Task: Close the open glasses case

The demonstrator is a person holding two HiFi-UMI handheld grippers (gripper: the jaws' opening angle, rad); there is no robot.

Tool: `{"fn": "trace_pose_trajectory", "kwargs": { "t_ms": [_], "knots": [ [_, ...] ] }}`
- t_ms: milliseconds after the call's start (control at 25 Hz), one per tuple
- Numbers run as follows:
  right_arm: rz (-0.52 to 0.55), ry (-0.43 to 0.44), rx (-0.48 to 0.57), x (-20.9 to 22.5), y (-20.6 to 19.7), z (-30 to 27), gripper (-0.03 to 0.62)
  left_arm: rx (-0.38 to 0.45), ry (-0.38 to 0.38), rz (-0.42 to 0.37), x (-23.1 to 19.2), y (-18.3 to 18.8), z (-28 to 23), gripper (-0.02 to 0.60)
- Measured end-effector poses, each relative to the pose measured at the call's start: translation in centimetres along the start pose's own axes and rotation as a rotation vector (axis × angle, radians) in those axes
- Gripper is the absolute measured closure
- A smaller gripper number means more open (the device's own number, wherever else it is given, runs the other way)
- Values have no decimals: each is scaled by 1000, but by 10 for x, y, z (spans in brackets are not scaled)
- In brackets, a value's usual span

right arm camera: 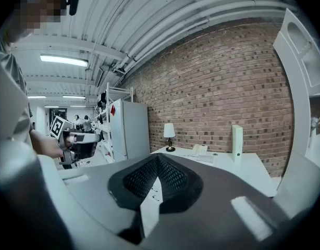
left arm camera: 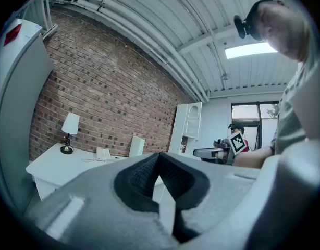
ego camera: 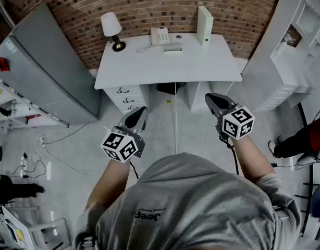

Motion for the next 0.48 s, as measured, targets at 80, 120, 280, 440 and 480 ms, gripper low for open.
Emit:
{"fn": "trace_pose_trajectory", "kwargs": {
  "t_ms": [80, 120, 280, 440, 480],
  "knots": [
    [1, 2, -1, 1, 0, -1, 586, 0, 0, -1, 0, 0, -2, 584],
    [1, 3, -1, 2, 0, -1, 586, 1, 0, -2, 0, 0, -3, 584],
    [-1, 8, -2, 7, 3, -2, 586, 1, 1, -1, 0, 1, -8, 584],
    [0, 13, -4, 14, 6, 0, 586, 1, 7, -1, 2, 2, -15, 584],
    [0, 14, -5, 16, 7, 0, 586, 2, 9, -2, 3, 3, -18, 584]
  ]
}}
Point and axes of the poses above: the fingertips, and each gripper's own axes: z backward along the fingers, x to its right, y out of its top, the point moved 5 cm from there along z, backward along the fingers, and after that the axes turned 8 degrees about -z, right-handed, at the moved point
